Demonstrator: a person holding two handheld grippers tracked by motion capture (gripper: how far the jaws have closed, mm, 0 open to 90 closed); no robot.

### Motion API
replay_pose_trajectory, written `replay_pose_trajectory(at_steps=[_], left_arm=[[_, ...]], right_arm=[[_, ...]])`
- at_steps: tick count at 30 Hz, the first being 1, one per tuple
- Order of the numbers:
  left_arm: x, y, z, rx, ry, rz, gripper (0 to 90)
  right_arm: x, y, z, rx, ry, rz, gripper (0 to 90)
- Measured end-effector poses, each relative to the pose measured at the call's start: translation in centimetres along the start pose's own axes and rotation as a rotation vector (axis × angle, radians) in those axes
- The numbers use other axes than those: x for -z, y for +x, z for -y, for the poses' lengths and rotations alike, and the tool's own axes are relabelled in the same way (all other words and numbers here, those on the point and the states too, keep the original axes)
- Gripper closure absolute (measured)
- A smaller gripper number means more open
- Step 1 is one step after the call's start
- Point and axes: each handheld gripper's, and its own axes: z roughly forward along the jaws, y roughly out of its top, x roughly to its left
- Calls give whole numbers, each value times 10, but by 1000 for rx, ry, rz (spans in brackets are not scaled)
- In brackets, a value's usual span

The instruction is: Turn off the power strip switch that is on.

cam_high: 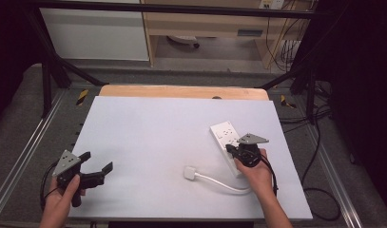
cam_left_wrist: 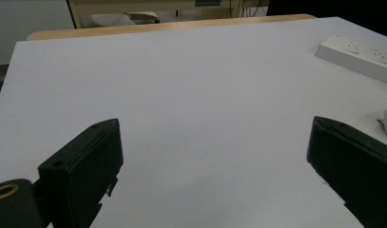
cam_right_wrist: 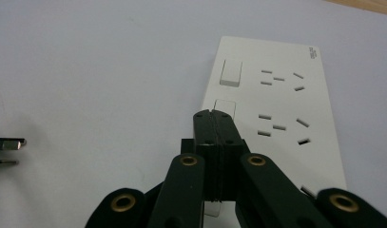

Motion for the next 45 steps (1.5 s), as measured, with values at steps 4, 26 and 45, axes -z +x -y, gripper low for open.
replay_pose_trajectory(at_steps=[4, 26, 45], left_arm=[[0, 0, 0, 1, 1, -1, 46], [0, 0, 0, 0, -2, 4, 46], [1, 0, 0, 1, -4, 4, 46]], right_arm=[[1, 0, -1, -4, -10, -3, 900], [5, 0, -3, -16, -52, -19, 839], [9, 2, -7, -21, -92, -27, 650]])
